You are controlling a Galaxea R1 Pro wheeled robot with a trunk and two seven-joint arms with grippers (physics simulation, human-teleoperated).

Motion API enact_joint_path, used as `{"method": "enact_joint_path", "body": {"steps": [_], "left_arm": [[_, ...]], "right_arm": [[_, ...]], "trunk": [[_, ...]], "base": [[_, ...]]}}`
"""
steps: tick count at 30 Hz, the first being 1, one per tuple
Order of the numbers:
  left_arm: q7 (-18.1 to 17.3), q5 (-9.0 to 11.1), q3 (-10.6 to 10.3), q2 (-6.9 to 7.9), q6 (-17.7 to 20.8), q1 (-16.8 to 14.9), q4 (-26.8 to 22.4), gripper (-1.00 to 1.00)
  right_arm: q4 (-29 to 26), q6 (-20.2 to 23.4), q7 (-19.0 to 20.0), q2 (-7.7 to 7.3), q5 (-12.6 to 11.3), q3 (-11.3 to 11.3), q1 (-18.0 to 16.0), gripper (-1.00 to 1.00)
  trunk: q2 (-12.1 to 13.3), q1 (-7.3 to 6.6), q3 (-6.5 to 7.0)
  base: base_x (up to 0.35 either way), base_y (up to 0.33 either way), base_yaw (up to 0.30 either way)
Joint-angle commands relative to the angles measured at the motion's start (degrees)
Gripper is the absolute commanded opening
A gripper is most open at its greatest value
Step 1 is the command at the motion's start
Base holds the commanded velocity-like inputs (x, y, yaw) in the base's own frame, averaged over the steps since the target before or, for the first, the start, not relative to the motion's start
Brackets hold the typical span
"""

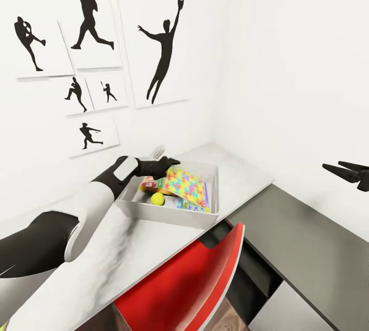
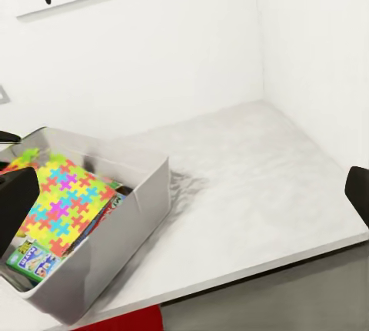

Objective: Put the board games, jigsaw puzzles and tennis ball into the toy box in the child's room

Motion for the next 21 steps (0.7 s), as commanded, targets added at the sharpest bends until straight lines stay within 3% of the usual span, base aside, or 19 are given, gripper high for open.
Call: {"method": "enact_joint_path", "body": {"steps": [1, 13, 15, 17, 18, 19, 20, 21], "left_arm": [[-0.4, -0.7, -0.1, 0.06, 0.1, 0.0, 0.1, 1.00], [0.8, -1.5, 0.0, 0.56, 2.7, -1.0, -0.1, 1.00], [0.1, -1.1, 0.3, 2.12, 3.6, -1.2, -1.7, 1.00], [-1.3, -0.6, 0.5, 4.85, 5.0, -0.1, -7.3, 1.00], [-2.2, 0.1, 0.8, 6.84, 6.7, 2.2, -13.4, 1.00], [-2.3, 2.3, 2.5, 9.25, 9.9, 6.5, -24.7, 1.00], [-2.0, 3.0, 3.4, 9.80, 11.0, 7.7, -27.9, 1.00], [-0.6, 4.4, 5.6, 10.59, 13.4, 9.9, -34.1, 1.00]], "right_arm": [[0.0, 0.5, 0.2, -0.01, 0.0, 0.0, -0.1, 1.00], [0.0, 0.5, 0.6, -0.01, 0.0, 0.0, -0.1, 1.00], [0.0, 0.5, 0.7, -0.01, 0.0, 0.0, 0.0, 1.00], [0.0, 0.5, 0.6, -0.01, 0.0, 0.0, 0.0, 1.00], [0.0, 0.5, 0.6, 0.01, 0.0, 0.0, 0.0, 1.00], [0.0, 0.6, 0.5, 0.04, 0.0, 0.2, -0.1, 1.00], [0.0, 0.6, 0.6, 0.05, 0.0, 0.2, -0.1, 1.00], [0.0, 0.6, 0.6, 0.06, 0.0, 0.3, 0.0, 1.00]], "trunk": [[0.0, 0.00, -0.06], [0.0, 0.00, -0.06], [0.0, 0.00, -0.06], [0.0, 0.00, -0.06], [0.0, 0.00, -0.06], [0.0, 0.00, -0.06], [0.0, 0.00, -0.06], [0.0, 0.00, -0.06]], "base": [[0.000, 0.000, -0.002], [0.000, 0.000, 0.000], [0.000, 0.000, 0.000], [0.000, 0.000, 0.000], [0.000, 0.000, 0.000], [0.000, 0.000, 0.000], [0.000, 0.000, 0.000], [0.000, 0.000, 0.000]]}}
